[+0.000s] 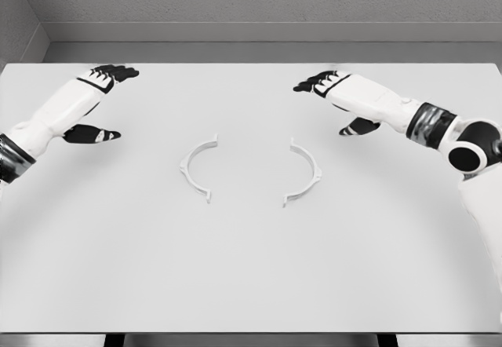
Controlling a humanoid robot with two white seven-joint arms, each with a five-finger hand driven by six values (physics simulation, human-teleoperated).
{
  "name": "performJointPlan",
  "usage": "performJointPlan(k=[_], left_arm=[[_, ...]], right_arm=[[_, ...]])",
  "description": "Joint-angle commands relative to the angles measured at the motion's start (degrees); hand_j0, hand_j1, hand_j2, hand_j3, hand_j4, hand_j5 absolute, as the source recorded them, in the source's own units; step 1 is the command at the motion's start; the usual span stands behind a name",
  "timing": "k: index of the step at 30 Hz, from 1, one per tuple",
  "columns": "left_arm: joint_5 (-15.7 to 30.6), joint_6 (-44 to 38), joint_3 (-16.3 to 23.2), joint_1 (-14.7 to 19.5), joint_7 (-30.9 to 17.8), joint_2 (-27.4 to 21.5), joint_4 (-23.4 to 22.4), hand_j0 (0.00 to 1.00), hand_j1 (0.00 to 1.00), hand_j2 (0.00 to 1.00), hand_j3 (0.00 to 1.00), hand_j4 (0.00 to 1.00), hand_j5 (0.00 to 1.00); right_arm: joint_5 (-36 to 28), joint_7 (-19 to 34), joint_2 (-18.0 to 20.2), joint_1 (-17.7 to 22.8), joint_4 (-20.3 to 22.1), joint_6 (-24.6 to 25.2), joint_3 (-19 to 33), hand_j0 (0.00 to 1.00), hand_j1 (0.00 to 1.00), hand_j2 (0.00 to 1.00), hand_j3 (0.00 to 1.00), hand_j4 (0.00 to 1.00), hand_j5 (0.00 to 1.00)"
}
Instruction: Assemble PVC drainage pipe clamps
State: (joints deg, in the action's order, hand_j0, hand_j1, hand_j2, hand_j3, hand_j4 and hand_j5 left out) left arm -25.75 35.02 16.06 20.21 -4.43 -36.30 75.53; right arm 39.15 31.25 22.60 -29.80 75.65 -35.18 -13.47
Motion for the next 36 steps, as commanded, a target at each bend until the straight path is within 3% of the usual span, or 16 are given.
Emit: performJointPlan(k=[1,7,9,16,25,30,36], left_arm=[[0.27,-0.02,1.42,0.00,0.04,0.36,1.81,1.00,1.00,1.00,1.00,1.00,1.00],[0.09,-0.02,3.80,-0.44,0.04,0.18,2.25,1.00,1.00,1.00,1.00,1.00,1.00],[-0.26,-0.02,4.15,-0.53,0.04,0.27,2.25,1.00,1.00,1.00,1.00,1.00,1.00],[-0.97,-0.02,6.35,-1.41,0.04,0.27,3.39,1.00,1.00,1.00,1.00,1.00,1.00],[-2.54,-0.02,7.67,-0.79,0.04,1.59,2.69,1.00,1.00,1.00,1.00,1.00,1.00],[-2.64,-0.02,7.67,0.26,0.04,3.17,-0.73,1.00,1.00,1.00,1.00,1.00,1.00],[-3.87,-0.02,8.19,1.41,0.04,5.28,-2.32,1.00,1.00,1.00,1.00,1.00,1.00]], right_arm=[[1.19,0.13,0.43,0.00,-0.86,0.18,-1.91,1.00,1.00,1.00,1.00,1.00,1.00],[0.31,0.04,3.94,2.02,2.39,0.18,-1.74,1.00,1.00,1.00,1.00,1.00,1.00],[0.49,0.13,4.12,5.71,6.17,0.18,-1.65,1.00,1.00,1.00,1.00,1.00,1.00],[0.31,0.04,5.44,8.26,12.42,0.18,-1.39,1.00,1.00,1.00,1.00,1.00,1.00],[0.57,0.21,4.82,9.23,12.24,0.18,-2.18,1.00,1.00,1.00,1.00,1.00,1.00],[0.66,0.21,4.38,8.70,11.98,0.18,-4.46,1.00,1.00,1.00,1.00,1.00,1.00],[0.93,0.21,4.38,7.47,8.55,0.18,-5.34,1.00,1.00,1.00,1.00,1.00,1.00]])
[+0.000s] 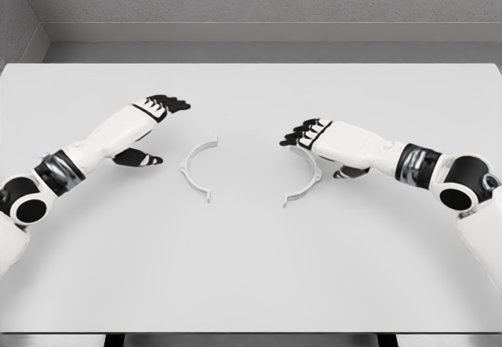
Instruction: Assemble PVC drainage pipe clamps
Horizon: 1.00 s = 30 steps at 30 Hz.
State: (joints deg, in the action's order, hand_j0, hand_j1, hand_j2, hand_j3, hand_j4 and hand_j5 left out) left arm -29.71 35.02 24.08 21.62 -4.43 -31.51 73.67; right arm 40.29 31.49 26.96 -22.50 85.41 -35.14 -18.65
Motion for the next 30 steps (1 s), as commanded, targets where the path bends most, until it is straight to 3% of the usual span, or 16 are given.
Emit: performJointPlan(k=[1,3,30], left_arm=[[0.10,-0.02,0.18,0.00,0.03,0.48,-0.46,1.00,1.00,1.00,1.00,1.00,1.00],[-0.17,-0.02,0.18,0.09,0.03,0.92,-0.81,1.00,1.00,1.00,1.00,1.00,1.00],[-0.26,-0.02,1.85,0.79,0.03,2.77,-1.78,1.00,1.00,1.00,1.00,1.00,1.00]], right_arm=[[-0.13,0.06,-0.07,0.00,-1.30,0.14,-0.24,1.00,1.00,1.00,1.00,1.00,1.00],[0.14,-0.02,-2.09,-1.05,-3.67,0.14,-0.24,1.00,1.00,1.00,1.00,1.00,1.00],[0.75,-0.02,-4.55,-2.46,-6.13,0.14,-0.51,1.00,1.00,1.00,1.00,1.00,1.00]])
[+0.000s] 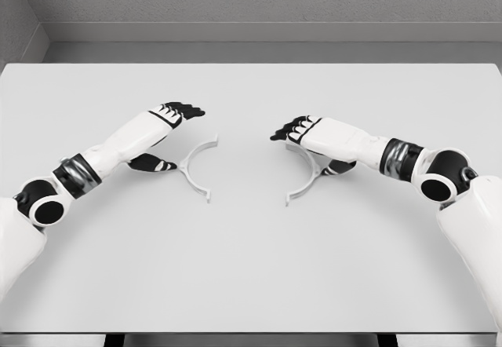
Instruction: Assemble PVC drainage pipe clamps
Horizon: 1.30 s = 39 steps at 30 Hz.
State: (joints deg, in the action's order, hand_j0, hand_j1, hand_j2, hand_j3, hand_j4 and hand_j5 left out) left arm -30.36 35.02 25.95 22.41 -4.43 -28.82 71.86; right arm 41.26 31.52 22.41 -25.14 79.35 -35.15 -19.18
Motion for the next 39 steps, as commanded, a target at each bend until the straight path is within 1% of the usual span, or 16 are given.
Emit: performJointPlan(k=[1,6,9,18,22,28,34,37,39], left_arm=[[0.39,-0.02,0.15,0.00,0.03,0.17,0.03,1.00,1.00,1.00,1.00,1.00,1.00],[0.39,-0.02,0.68,0.00,0.03,0.78,0.03,1.00,1.00,1.00,1.00,1.00,1.00],[0.39,-0.02,0.77,0.00,0.03,1.22,0.03,1.00,1.00,1.00,1.00,1.00,1.00],[-0.40,-0.02,0.68,0.00,0.03,2.54,0.12,1.00,1.00,1.00,1.00,1.00,1.00],[-0.40,-0.02,0.68,0.00,0.03,3.16,0.12,1.00,1.00,1.00,1.00,1.00,1.00],[-0.32,-0.02,0.77,0.00,0.03,3.51,0.38,1.00,1.00,1.00,1.00,1.00,1.00],[-0.32,-0.02,0.68,-0.09,0.03,3.51,0.74,1.00,1.00,1.00,1.00,1.00,1.00],[-0.32,-0.02,0.77,-0.18,0.03,3.60,0.74,1.00,1.00,1.00,1.00,1.00,1.00],[-0.40,-0.02,0.77,-0.18,0.03,4.30,0.65,1.00,1.00,1.00,1.00,1.00,1.00]], right_arm=[[-0.22,-0.06,0.00,0.00,-0.07,0.15,0.02,1.00,1.00,1.00,1.00,1.00,1.00],[0.13,-0.06,-0.61,-0.44,-0.25,0.15,0.11,1.00,1.00,1.00,1.00,1.00,1.00],[0.57,-0.06,-1.49,-1.41,-1.92,0.15,0.02,1.00,1.00,1.00,1.00,1.00,1.00],[0.57,-0.06,-1.84,-1.67,-1.92,0.15,-0.60,1.00,1.00,1.00,1.00,1.00,1.00],[0.66,0.03,-2.63,-1.93,-1.92,0.15,-0.68,1.00,1.00,1.00,1.00,1.00,1.00],[1.28,0.03,-3.69,-2.81,-3.76,0.15,-0.68,1.00,1.00,1.00,1.00,1.00,1.00],[1.45,0.03,-3.78,-2.90,-4.03,0.15,-0.77,1.00,1.00,1.00,1.00,1.00,1.00],[1.45,0.03,-4.57,-3.34,-4.29,0.15,-0.77,1.00,1.00,1.00,1.00,1.00,1.00],[1.45,0.03,-4.66,-3.60,-4.20,0.15,-1.83,1.00,1.00,1.00,1.00,1.00,1.00]])
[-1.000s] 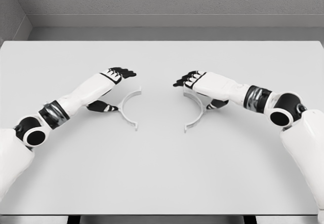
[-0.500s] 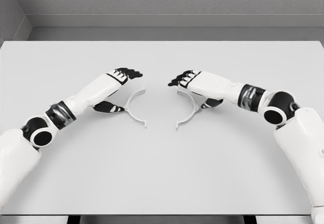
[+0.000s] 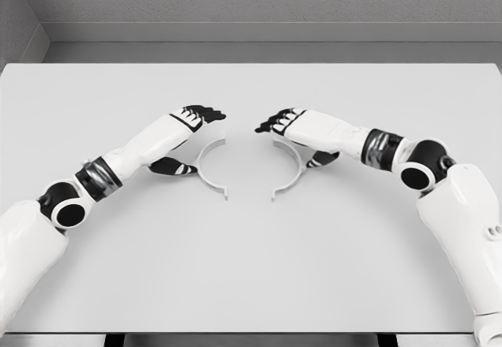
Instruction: Assemble PVC drainage pipe clamps
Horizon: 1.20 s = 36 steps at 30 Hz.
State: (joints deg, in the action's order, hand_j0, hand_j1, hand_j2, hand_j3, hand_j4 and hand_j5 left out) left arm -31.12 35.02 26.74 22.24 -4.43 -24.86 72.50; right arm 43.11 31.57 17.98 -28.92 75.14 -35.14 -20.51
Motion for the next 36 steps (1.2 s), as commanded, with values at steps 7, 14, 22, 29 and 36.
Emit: performJointPlan(k=[7,14,22,29,36], left_arm=[[1.06,-0.02,-1.87,0.88,0.12,-2.03,-1.13,1.00,1.00,1.00,1.00,1.00,1.00],[0.71,-0.02,-1.16,3.69,0.12,-1.42,-6.41,1.00,1.00,1.00,1.00,1.00,1.00],[0.53,-0.02,-0.81,3.78,0.12,-0.45,-6.32,1.00,1.00,1.00,1.00,1.00,1.00],[0.53,-0.02,-0.81,3.78,0.03,-0.45,-6.41,1.00,1.00,1.00,1.00,1.00,1.00],[0.53,-0.02,-0.81,3.78,0.12,-0.45,-6.23,1.00,1.00,1.00,1.00,1.00,1.00]], right_arm=[[0.57,-0.01,-1.98,-0.53,-0.35,0.14,-1.11,1.00,1.00,1.00,1.00,1.00,1.00],[0.57,-0.01,-1.98,-0.26,0.44,0.14,-1.81,1.00,1.00,1.00,1.00,1.00,1.00],[0.57,-0.01,-3.83,-1.41,0.01,0.14,-3.57,1.00,1.00,1.00,1.00,1.00,1.00],[0.57,-0.01,-4.80,-2.55,-1.31,0.14,-4.80,1.00,1.00,1.00,1.00,1.00,1.00],[-1.54,-0.10,3.99,-2.20,0.09,0.14,6.62,1.00,1.00,1.00,1.00,1.00,1.00]])
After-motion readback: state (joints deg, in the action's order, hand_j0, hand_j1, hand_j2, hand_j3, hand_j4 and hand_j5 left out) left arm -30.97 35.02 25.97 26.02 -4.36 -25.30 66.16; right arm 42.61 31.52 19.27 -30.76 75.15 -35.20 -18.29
